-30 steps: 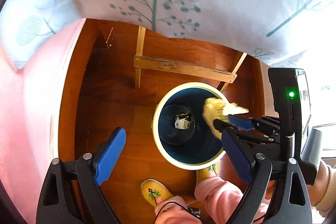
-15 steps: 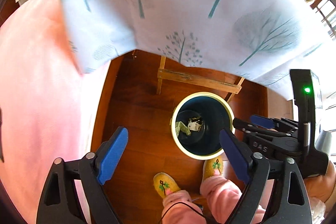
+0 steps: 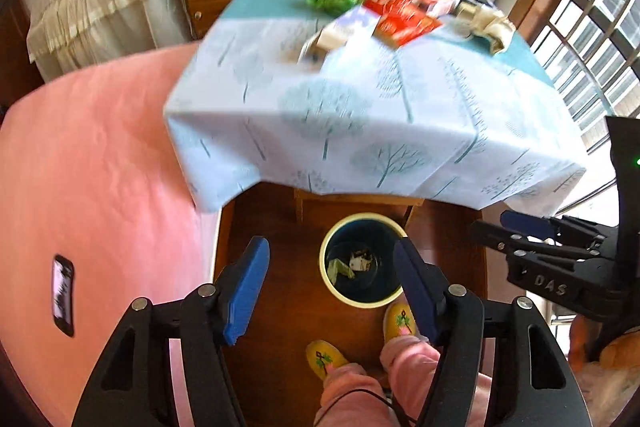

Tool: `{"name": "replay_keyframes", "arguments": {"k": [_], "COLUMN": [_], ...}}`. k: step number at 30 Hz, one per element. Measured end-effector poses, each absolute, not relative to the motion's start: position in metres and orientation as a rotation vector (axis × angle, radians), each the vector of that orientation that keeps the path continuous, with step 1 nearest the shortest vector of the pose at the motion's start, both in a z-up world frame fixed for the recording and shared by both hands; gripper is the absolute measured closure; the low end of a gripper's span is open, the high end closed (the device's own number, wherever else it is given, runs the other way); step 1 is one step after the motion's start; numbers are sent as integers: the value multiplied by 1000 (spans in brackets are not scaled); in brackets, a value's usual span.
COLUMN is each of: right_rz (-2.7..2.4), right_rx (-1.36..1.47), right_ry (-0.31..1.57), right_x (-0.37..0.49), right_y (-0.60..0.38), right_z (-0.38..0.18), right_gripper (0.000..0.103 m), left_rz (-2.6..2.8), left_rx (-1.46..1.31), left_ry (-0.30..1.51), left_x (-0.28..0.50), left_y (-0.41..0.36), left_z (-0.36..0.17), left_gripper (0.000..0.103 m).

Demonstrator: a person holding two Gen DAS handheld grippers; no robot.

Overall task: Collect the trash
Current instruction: 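Raise both tools from the bin back toward the table, then grasp the white-and-purple carton with the left tool while the right tool grasps the orange bag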

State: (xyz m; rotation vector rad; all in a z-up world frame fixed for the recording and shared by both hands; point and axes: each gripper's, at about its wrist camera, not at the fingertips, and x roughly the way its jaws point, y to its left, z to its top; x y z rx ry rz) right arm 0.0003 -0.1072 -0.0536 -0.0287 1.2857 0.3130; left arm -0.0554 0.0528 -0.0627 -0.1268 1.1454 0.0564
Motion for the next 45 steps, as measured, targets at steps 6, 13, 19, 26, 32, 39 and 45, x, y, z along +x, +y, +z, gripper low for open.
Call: {"name": "replay_keyframes", "arguments": {"k": [6,13,19,26,32,39,45], "right_rz": [297,265,237,257,336,501,583], "right_rx": [5,51,61,74,67,14,21], "right_ry": [1125,975,893,882,937,1035,1154], "right_x": [1,10,17,44,109,212,291], "right_y": [-116,-129,-138,-149,-148,-137,-143], "right_z": [30,98,130,132,105,66,16], "right_gripper": [61,61,61,61,61,61,58], "left_rz": [41,36,1,8,46,138,236], "left_rx": [-99,-70,-89,-131,-141,-156,-159], "left_ry": [1060,973,974,1019,1083,1228,1334], "left_x": [-43,-24,-5,31,89,172,226], "left_y": [48,48,56,67,67,59,56], "left_z": [4,58,79,65,27,-40,-88], "left_gripper": [37,37,37,37,37,37,37]}}
